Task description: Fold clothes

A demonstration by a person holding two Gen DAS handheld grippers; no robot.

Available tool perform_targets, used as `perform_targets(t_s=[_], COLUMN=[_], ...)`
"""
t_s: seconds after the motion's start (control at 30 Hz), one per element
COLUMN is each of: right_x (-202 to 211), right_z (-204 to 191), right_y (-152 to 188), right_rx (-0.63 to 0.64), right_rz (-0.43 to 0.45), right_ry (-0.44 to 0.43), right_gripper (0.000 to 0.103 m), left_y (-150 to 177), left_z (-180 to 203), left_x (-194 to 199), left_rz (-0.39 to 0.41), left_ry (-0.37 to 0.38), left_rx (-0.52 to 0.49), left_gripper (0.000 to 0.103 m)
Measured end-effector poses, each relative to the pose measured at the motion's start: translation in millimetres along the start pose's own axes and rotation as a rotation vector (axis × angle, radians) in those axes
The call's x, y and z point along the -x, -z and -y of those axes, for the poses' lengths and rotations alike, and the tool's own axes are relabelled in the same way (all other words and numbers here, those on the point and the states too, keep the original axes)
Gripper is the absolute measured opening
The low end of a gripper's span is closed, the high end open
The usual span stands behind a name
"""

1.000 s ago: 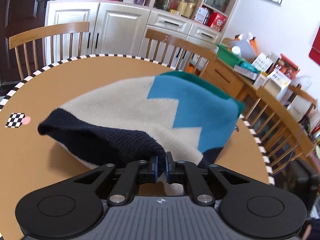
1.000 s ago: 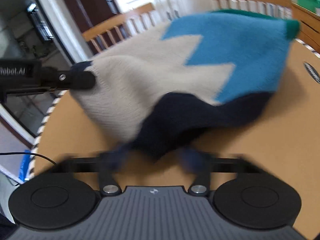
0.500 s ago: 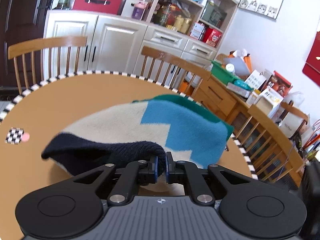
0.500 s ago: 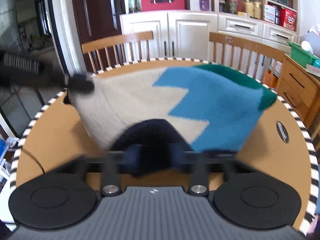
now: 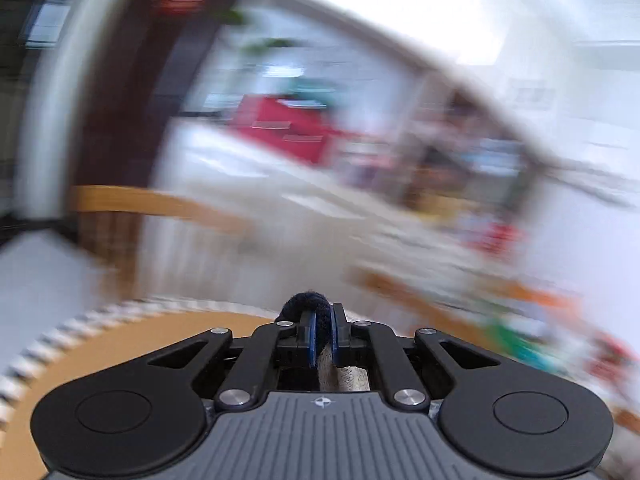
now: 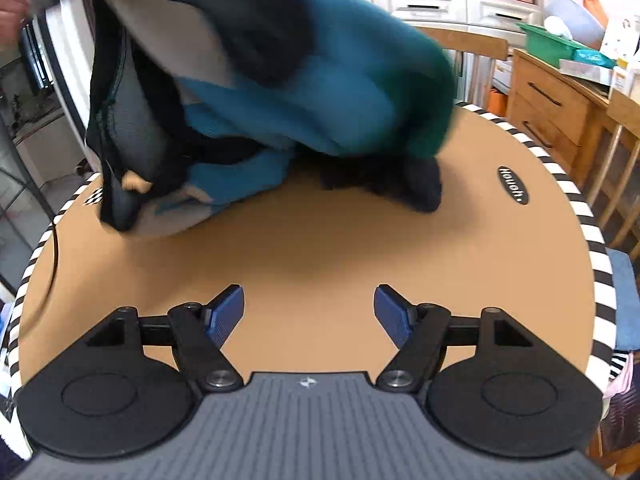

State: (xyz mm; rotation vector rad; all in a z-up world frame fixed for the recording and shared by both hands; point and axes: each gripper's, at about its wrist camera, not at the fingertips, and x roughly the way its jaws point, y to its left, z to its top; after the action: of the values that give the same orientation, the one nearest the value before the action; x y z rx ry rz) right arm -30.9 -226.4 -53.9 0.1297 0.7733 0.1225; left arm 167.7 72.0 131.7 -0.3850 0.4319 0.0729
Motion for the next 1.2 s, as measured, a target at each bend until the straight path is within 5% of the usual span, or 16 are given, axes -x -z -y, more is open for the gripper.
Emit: perform_targets(t_s=[0.13,0.23,0.5,0.63,0.7,0.73,0.77,0.8,0.83,1.03,1.2], right_x=[-2.3,-12.3,-99.9,-154.1,-174.5,-181.4,-184.3,-183.2,-177.5,-68.2,42.8], right_z=[5.3,13.5,23.2,6.6,0.2,-1.7,-2.2,-1.3,1.4,16.4,35.9], right_y=[-3.1,-5.9,-46.8,-66.9,-75.1,-79.0,-83.7,-89.4,-96.3,-134.6,-188.9], right_rx=[0.000,0.051,0.323,0.467,0.522,0.536,0.529,0.500,0.452,0.277,0.211], right_rz=[0.027,0.031,0.077,0.041,0.015,-0.003,-0.019,-0.021,-0.014,0.137,0.337], right_ry=[0.012,0.054,0.187,0.214,0.210,0.205,0.199,0.177,0.130,-0.069,-0.156], right_gripper=[0.080,0.082,0.082,0.081,0.065,0.031,0.014,0.013,0.011,0.009,0.008], left_y=[21.0,56.4,179.6,197.9,193.7,191.6,189.5,187.4,185.3,169.0,92.6], left_z=[-23.2,-35.7,-37.0,-35.2,-37.9,-39.2,-40.6,-41.9,-43.2,-52.8,-67.1], left_x=[-59.2,-51.7,-12.2,-9.9,-8.8,-8.3,-7.8,-7.3,-6.8,2.7,97.2], left_rz=[-0.185,-0.238,-0.358,-0.343,-0.330,-0.323,-0.317,-0.310,-0.303,-0.256,-0.074], left_ry=[-0.183,-0.137,-0.007,-0.020,-0.013,-0.009,-0.005,-0.002,0.002,0.029,0.103], left_rx=[-0.251,-0.357,-0.502,-0.518,-0.486,-0.470,-0.454,-0.438,-0.422,-0.318,-0.159], left_gripper=[0.016,0.038,0.079,0.083,0.080,0.067,0.054,0.020,0.008,0.007,0.007])
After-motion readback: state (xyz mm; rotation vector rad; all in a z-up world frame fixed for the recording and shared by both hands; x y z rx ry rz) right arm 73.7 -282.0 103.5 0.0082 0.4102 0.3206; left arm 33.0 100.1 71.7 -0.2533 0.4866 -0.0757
